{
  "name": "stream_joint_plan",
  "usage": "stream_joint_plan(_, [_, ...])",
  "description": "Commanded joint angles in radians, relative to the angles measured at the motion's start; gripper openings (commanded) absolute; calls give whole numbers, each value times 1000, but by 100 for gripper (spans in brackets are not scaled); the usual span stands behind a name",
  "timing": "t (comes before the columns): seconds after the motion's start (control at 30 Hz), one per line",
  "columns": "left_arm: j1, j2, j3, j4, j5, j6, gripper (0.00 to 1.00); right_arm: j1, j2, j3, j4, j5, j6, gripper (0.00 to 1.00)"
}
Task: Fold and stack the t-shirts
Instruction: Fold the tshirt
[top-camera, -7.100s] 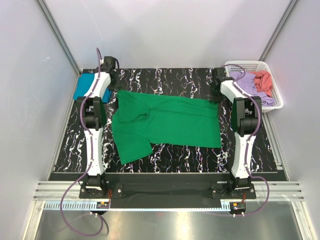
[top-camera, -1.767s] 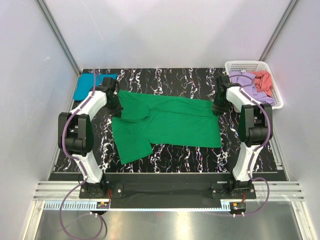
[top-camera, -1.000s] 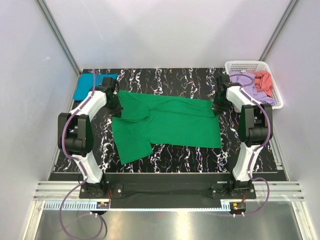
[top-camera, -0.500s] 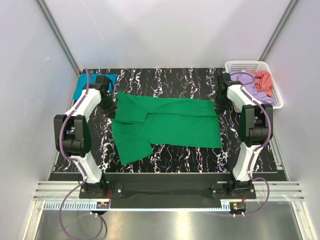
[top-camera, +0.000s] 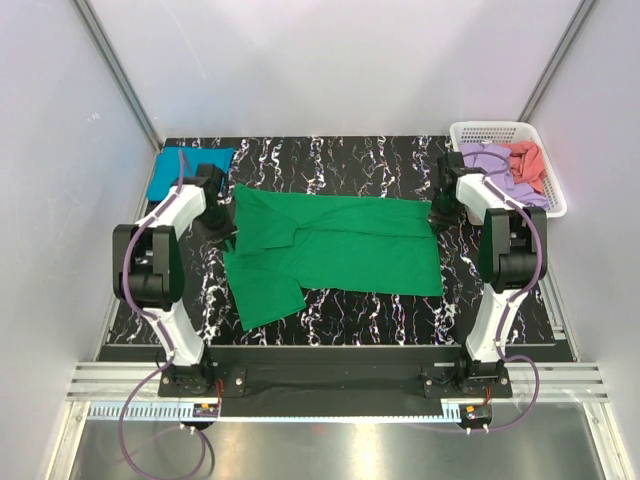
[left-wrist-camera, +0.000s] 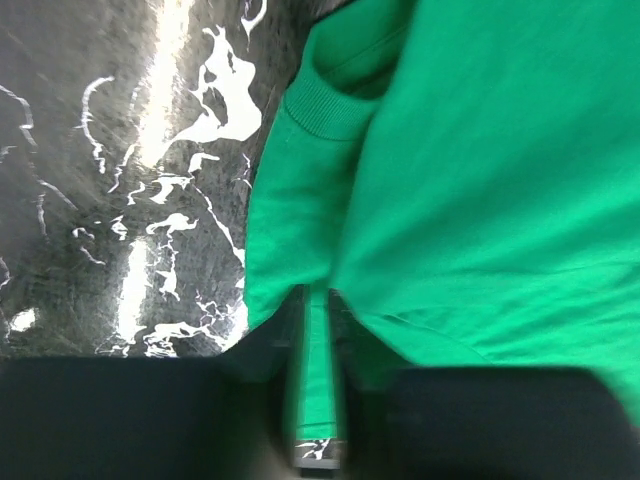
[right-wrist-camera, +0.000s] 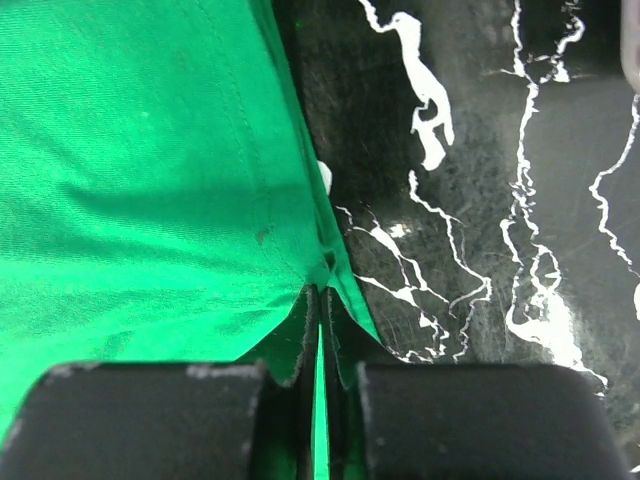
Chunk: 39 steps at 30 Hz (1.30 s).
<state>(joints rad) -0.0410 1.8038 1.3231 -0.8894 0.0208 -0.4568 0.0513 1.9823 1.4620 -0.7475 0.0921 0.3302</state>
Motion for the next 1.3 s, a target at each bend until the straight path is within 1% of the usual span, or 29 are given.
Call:
stream_joint_plan(0.0, [6,22,13,24,36,23,25,-4,15,20,25,-17,-3,8])
stream_joint_plan(0.07, [6,38,69,6,38,40,34,-5,4,29,17,-17,-5,17])
stream_joint_plan(0.13, [6,45,126,-5,28,59,36,-4,-26,43,5,-15,-2,20])
stream_joint_plan(0.2, [6,46,211,47,36,67,39,-4,-45,57,-19,-25,10,23])
stream_joint_plan(0.33, [6,98,287,210,120,69,42,-2,-31,61,57,-69,44,27])
stream_joint_plan(0.47, [6,231,352,323,218,46,41,-2,30,74,112,-89,41,27])
stream_joint_plan(0.5, [6,255,375,360,249,40,41,-2,45,74,125,-118,38,27])
stream_joint_plan(0.53, [4,279,392,368,251,40,41,-4,53,77,147,-121,27,27])
stream_joint_plan(0.63, [4,393,478,351,213,46,41,-2,102,115,134,-83,9,27])
stream_joint_plan(0.67, [4,417,505,339,200,49,41,-5,121,132,117,-31,6,27])
stream_joint_plan(0.7, [6,461,527,319,177,53,41,-4,154,155,105,-17,-8,26])
stream_joint_plan(0.83, [6,523,603,274,104,53,41,-7,191,176,74,49,-8,25])
stream_joint_plan(0.87, [6,532,611,253,90,53,41,-7,194,179,66,88,-3,25])
stream_joint_plan(0.9, [6,537,617,245,46,53,41,-7,194,182,54,112,12,25])
stream_joint_plan(0.97, [7,537,625,224,7,47,41,-5,185,176,37,152,20,25])
stream_joint_plan(1.03, [9,531,643,204,-1,43,41,-7,150,156,22,170,27,25])
stream_joint_plan(1.1, [9,505,666,193,34,41,42,-4,94,138,-1,158,35,25])
stream_joint_plan(1.23, [9,425,696,146,45,30,45,-5,-28,116,-45,101,52,27])
stream_joint_plan(1.27, [9,401,696,126,48,32,45,-5,-45,112,-55,63,55,27])
